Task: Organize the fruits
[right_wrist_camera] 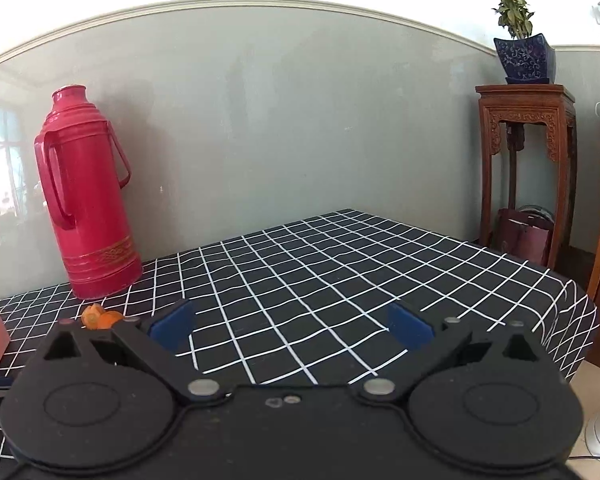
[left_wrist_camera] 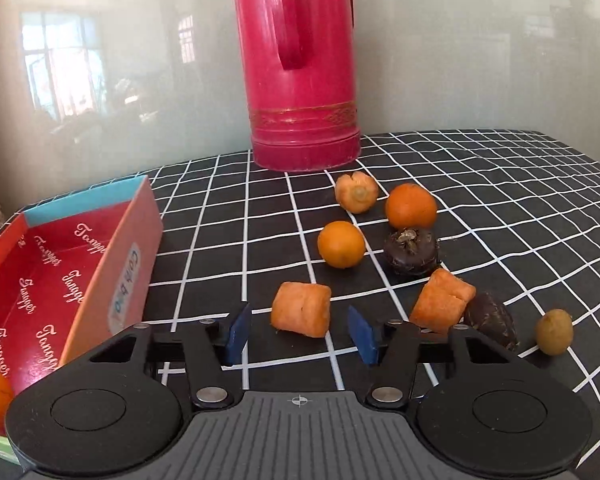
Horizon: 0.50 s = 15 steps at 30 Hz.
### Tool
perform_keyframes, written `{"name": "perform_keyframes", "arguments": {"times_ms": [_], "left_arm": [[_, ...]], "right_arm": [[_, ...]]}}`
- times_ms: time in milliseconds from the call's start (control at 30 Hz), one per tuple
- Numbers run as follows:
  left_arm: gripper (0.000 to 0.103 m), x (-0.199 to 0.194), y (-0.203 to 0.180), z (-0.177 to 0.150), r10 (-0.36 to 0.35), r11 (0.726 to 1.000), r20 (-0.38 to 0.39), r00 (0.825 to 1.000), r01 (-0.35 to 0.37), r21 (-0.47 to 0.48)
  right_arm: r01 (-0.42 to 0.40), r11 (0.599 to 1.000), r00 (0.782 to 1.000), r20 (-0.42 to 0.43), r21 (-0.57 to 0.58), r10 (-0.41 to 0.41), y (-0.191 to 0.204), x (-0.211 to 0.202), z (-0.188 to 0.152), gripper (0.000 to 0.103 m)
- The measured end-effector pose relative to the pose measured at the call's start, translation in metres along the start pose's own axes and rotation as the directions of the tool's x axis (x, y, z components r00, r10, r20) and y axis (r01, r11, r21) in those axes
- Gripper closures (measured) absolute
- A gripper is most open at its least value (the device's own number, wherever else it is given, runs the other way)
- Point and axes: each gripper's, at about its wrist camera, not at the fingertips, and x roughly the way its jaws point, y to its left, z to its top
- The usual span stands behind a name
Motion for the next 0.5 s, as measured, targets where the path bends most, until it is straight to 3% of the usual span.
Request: {"name": "perform_keyframes", "arguments": {"times_ms": [133, 167, 333, 467, 500], "left_arm": [[0.062, 0.002, -0.003, 0.001, -0.009, 1.0, 0.003, 1.0, 0.009, 0.005], [0.07, 0.002, -0.003, 0.0, -0.007, 1.0, 0.003, 1.0, 0.007, 0.004], [0.071, -0.003, -0.002, 0.0, 0.003, 1.0, 0.02, 1.0, -0.002, -0.015], [0.074, -0.02, -0.002, 0.0, 0.062, 0.998, 0.111, 0.992, -0.063, 0.005], [0.079, -0.027, 0.0, 0.0, 0.087, 0.996, 0.14, 0.986, -0.088, 0.005]], "right_arm": [[0.023, 1.0, 1.0, 0.013, -0.021, -0.023, 0.001, -0.001, -0.002, 0.006], [0.031, 0.999, 0.999, 0.013, -0.023, -0.03, 0.001, -0.001, -0.002, 0.006], [0.064, 0.998, 0.998, 0.023, -0.016, -0.063, -0.001, -0.002, -0.002, 0.006], [0.048, 0.998, 0.999, 0.016, -0.029, -0.047, 0.003, -0.001, -0.003, 0.006], [0.042, 0.999, 0.999, 0.014, -0.035, -0.041, 0.005, -0.001, -0.004, 0.006]]}}
